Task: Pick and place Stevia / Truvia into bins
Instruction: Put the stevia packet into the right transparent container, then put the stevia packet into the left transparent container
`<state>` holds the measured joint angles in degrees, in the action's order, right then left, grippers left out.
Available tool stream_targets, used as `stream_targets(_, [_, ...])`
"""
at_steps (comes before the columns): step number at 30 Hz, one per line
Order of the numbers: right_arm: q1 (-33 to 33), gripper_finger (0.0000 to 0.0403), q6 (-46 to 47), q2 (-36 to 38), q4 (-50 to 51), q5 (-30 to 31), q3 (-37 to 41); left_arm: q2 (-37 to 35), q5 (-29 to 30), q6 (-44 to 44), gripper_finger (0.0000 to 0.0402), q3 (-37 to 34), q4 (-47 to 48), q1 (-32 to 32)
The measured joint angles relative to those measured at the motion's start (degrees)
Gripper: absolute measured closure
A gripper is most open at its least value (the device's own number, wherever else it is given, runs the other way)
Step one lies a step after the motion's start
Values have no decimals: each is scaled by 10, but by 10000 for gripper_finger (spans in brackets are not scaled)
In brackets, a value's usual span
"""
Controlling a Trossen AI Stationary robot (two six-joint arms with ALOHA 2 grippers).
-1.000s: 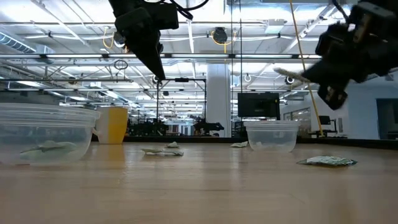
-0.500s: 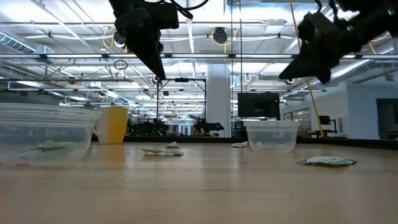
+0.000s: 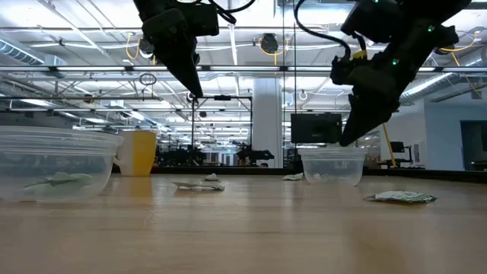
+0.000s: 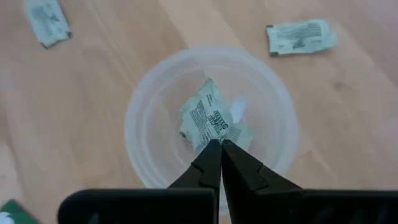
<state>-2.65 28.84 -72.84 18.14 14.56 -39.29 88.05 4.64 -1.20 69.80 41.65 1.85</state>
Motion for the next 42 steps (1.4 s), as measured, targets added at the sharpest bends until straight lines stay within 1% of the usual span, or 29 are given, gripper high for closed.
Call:
stream_targets(5, [21, 393, -25, -7, -3, 2, 0, 0, 3, -4, 282, 0, 0, 0])
stream_targets(11, [38, 356, -41, -4, -3, 1, 0, 0, 14, 3, 282, 0, 0, 0])
stream_targets(18, [39, 320, -54, 0, -12, 3, 0, 0, 21, -12, 282, 0, 1, 2])
stream_targets(21, [39, 314, -80, 3, -50, 4, 0, 0, 61, 22, 282, 0, 0, 6])
stream_targets(24, [38, 312, -105, 5, -109, 4, 0, 0, 125, 96, 282, 0, -1, 14])
stream_targets(26, [37, 312, -116, 5, -149, 3, 0, 0, 143, 125, 282, 0, 4, 24])
stream_targets(28, [34, 312, -120, 5, -182, 3, 0, 0, 126, 127, 282, -7, -7, 37])
stream_targets(30, [29, 312, -121, 5, -204, 3, 0, 0, 89, 103, 282, -25, -26, 50])
stream_targets(33, [22, 312, -135, 5, -220, 3, 0, 0, 33, 51, 282, -66, -91, 71])
stream_targets(36, [15, 312, -157, 5, -217, 3, 0, 1, 4, 5, 282, -111, -164, 94])
stream_targets(38, [14, 312, -176, 5, -223, 2, 0, 1, -6, 7, 282, -132, -205, 110])
stream_targets(42, [15, 312, -217, 5, -251, 4, 0, 1, -36, 68, 282, -167, -278, 143])
